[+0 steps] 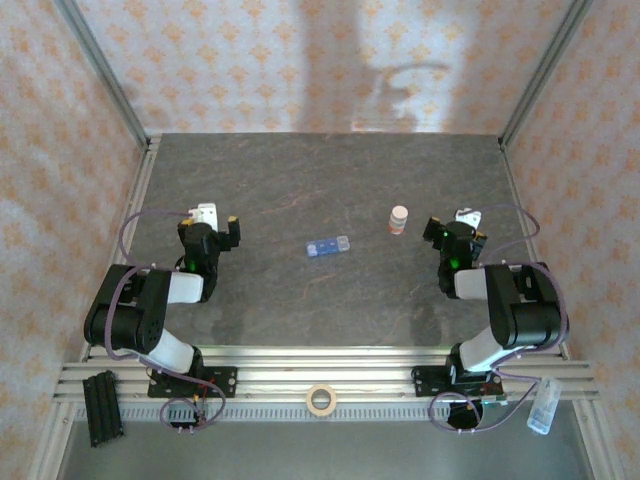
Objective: Sort the pills into containers
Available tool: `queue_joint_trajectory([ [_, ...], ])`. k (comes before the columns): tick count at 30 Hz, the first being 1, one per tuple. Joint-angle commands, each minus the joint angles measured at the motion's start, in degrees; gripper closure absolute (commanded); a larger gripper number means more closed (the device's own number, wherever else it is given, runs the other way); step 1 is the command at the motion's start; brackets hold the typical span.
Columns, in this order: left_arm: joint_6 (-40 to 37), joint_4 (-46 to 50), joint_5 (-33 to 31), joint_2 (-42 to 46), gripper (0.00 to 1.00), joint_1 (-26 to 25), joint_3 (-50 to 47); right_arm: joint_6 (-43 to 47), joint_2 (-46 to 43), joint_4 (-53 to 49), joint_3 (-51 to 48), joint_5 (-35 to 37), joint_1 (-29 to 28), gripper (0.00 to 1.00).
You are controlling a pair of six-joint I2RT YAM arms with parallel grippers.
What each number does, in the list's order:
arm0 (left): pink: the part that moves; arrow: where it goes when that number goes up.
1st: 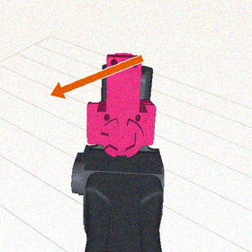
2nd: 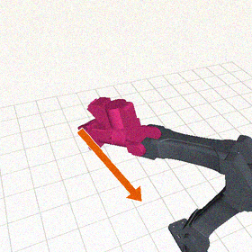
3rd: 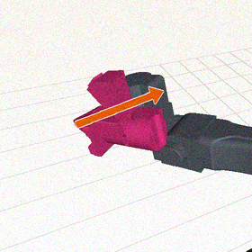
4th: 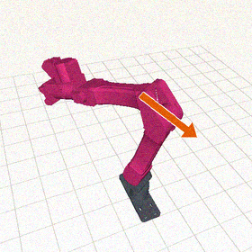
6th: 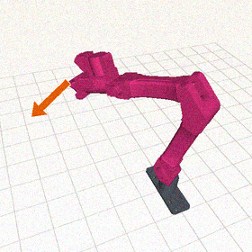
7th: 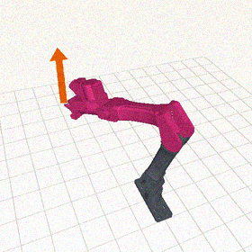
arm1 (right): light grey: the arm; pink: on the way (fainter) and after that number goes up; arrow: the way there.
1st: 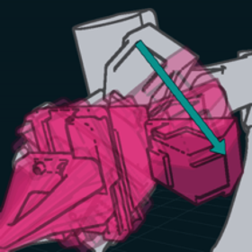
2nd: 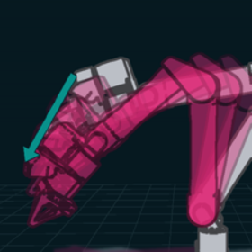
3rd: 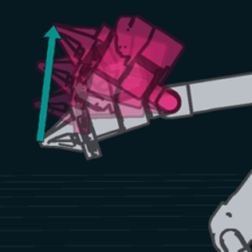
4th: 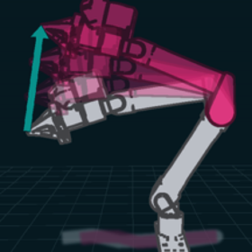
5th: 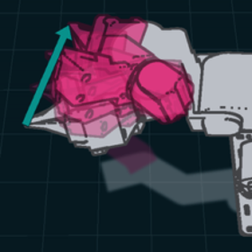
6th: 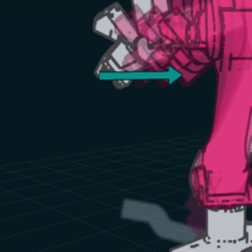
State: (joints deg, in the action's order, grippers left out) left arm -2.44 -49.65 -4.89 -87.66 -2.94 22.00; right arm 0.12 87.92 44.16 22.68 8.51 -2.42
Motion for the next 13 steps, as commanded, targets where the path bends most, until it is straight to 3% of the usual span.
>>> queue_joint_trajectory([
  [1, 0.7, 0.3, 0.1, -0.1, 0.0, 0.3, 0.7, 0.7, -0.7, 1.9, 0.5, 0.5, 0.1, 0.0],
  [7, 0.7, 0.4, 0.1, -0.1, 0.0, 0.3, 0.7, 0.7, -0.4, 1.4, 0.9, 0.4, 0.1, 0.0],
  [13, 0.6, 0.3, 0.1, -0.1, 0.0, 0.3, 0.7, 2.1, -0.7, 0.7, 1.2, -4.0, 0.5, 0.0],
])
